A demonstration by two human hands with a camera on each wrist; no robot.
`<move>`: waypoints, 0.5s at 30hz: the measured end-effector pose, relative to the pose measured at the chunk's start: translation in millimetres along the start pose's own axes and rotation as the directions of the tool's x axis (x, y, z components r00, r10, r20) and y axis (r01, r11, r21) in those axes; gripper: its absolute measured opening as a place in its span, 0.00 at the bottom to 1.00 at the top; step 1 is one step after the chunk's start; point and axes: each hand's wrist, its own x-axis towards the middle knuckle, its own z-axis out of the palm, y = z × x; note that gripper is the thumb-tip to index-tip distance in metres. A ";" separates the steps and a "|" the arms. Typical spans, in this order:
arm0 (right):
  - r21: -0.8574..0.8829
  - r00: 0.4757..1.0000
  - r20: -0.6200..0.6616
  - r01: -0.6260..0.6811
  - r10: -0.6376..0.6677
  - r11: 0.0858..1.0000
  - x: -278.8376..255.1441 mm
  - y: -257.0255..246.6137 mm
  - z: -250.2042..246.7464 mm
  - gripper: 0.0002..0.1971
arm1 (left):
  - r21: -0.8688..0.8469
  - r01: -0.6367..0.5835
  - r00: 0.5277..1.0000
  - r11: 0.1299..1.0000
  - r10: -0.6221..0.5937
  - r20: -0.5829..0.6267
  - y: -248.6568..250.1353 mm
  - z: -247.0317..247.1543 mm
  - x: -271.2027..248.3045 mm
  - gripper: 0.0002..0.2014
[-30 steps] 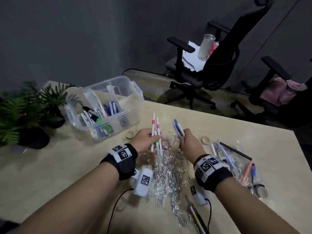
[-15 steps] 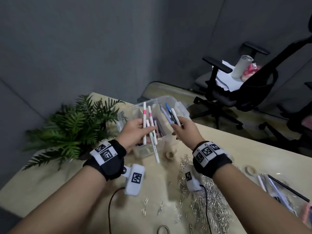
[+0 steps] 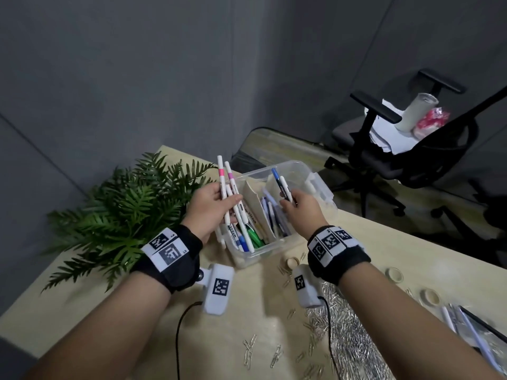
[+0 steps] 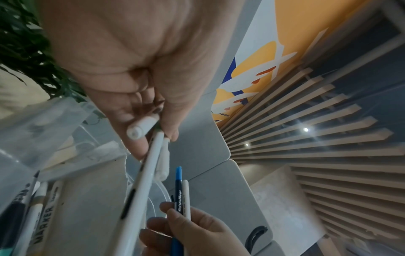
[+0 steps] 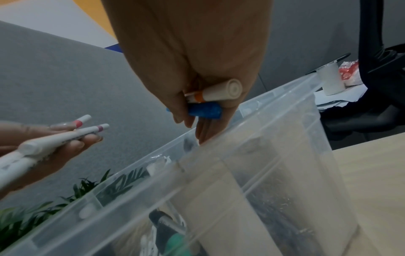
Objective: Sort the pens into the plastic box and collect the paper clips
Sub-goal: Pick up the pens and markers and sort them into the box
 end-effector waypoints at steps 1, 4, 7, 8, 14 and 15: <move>0.007 1.000 -0.008 0.005 -0.005 1.000 0.5 0.2 -0.3 0.08 | 0.000 -0.003 1.000 1.000 0.003 -0.007 -0.1 0.1 1.9 0.08; 0.086 0.999 -0.039 -0.009 0.012 0.996 -0.1 1.1 -2.5 0.08 | 0.004 -0.014 1.000 1.000 0.014 -0.015 -1.4 -0.5 6.9 0.08; 0.064 0.999 -0.047 0.001 0.002 0.998 0.9 2.2 -2.4 0.08 | 0.012 -0.017 1.000 1.000 0.017 -0.019 -1.7 -1.2 9.1 0.08; 0.060 0.999 -0.048 0.005 -0.002 0.998 1.3 -0.6 -1.8 0.07 | 0.014 -0.017 1.000 1.000 0.018 -0.018 -1.9 -1.9 9.7 0.09; 0.162 0.996 0.084 0.023 -0.037 0.986 0.7 -30.6 23.6 0.09 | 0.007 0.003 1.000 1.000 -0.003 -0.014 0.2 -9.7 7.5 0.10; 0.152 0.994 0.092 0.044 -0.058 0.987 0.6 -31.8 31.3 0.08 | -0.002 0.003 1.000 1.000 -0.003 -0.015 0.6 -10.7 6.6 0.09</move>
